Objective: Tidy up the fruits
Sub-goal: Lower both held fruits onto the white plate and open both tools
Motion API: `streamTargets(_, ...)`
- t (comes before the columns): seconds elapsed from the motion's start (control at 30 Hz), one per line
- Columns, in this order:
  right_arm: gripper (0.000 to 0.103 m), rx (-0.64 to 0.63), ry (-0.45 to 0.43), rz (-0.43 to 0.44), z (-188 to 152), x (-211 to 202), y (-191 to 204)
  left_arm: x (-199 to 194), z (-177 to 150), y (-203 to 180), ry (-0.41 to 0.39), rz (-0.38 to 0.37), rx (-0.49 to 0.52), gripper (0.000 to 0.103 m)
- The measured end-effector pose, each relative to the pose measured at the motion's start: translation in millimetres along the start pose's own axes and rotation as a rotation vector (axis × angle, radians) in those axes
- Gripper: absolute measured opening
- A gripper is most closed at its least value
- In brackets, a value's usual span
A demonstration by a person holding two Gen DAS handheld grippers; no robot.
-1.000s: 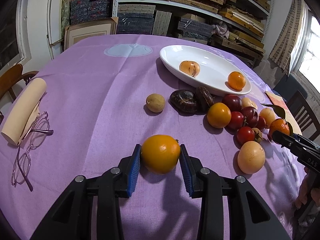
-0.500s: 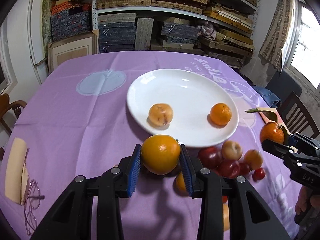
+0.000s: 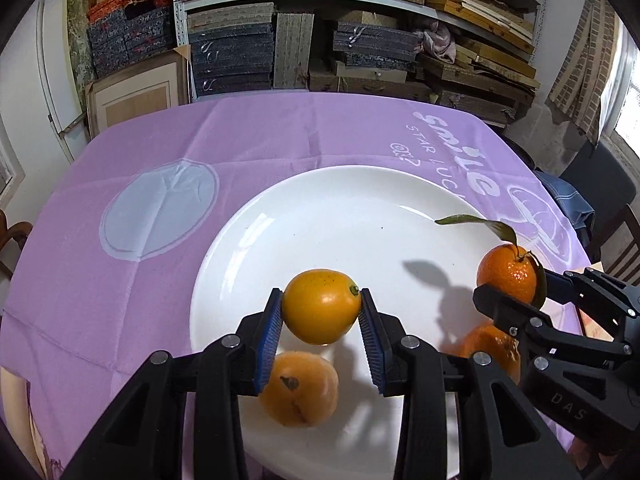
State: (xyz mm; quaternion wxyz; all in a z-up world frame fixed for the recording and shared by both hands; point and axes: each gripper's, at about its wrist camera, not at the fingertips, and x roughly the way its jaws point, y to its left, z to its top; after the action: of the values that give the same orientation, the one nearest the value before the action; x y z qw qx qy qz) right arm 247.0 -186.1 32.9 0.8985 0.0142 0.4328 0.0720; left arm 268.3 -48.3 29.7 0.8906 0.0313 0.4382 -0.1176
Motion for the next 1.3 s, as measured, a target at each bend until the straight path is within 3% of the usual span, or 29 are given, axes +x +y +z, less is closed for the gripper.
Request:
streamTargets(0.27,0.046,-0.007,0.048,0.001,2.8,19.7,2.0,9.1,1.1,6.9,0.033,-0.005,-0.028,0.038)
streamTargets(0.5,0.046,0.045,-0.069,0.035,0.9,-47.3,-10.1,-33.3,-5.7,33.9,-0.008,-0.008,-0.084,0.041)
streamTargets(0.6,0.057,0.072,-0.158,0.050,-21.1,-91.4,-12.2,-66.9,-21.4,48.4,-0.058,0.013,-0.093,0.053)
streamTargets(0.63,0.066,0.078,-0.192,0.049,-33.0,-105.5,-11.7,-77.4,-29.4,52.9,-0.073,0.025,-0.090,0.058)
streamTargets(0.67,0.073,0.083,-0.225,0.047,-47.3,-119.0,-10.4,-86.6,-38.8,57.7,-0.086,0.040,-0.089,0.059)
streamTargets(0.8,0.077,0.117,-0.293,0.053,-103.5,-150.6,-5.9,-109.8,-85.2,74.8,-0.107,0.084,-0.091,0.060)
streamTargets(0.93,0.089,0.209,-0.320,0.087,-155.6,-159.6,-10.4,-113.5,-127.2,81.0,-0.108,0.130,-0.076,0.060)
streamTargets(1.1,0.090,0.256,-0.344,0.072,-191.9,-155.5,-20.5,-96.9,-154.3,92.2,-0.091,0.140,-0.112,0.060)
streamTargets(1.3,0.090,0.260,-0.332,0.070,-192.3,-147.8,-22.9,-97.3,-154.5,94.7,-0.124,0.106,-0.118,0.060)
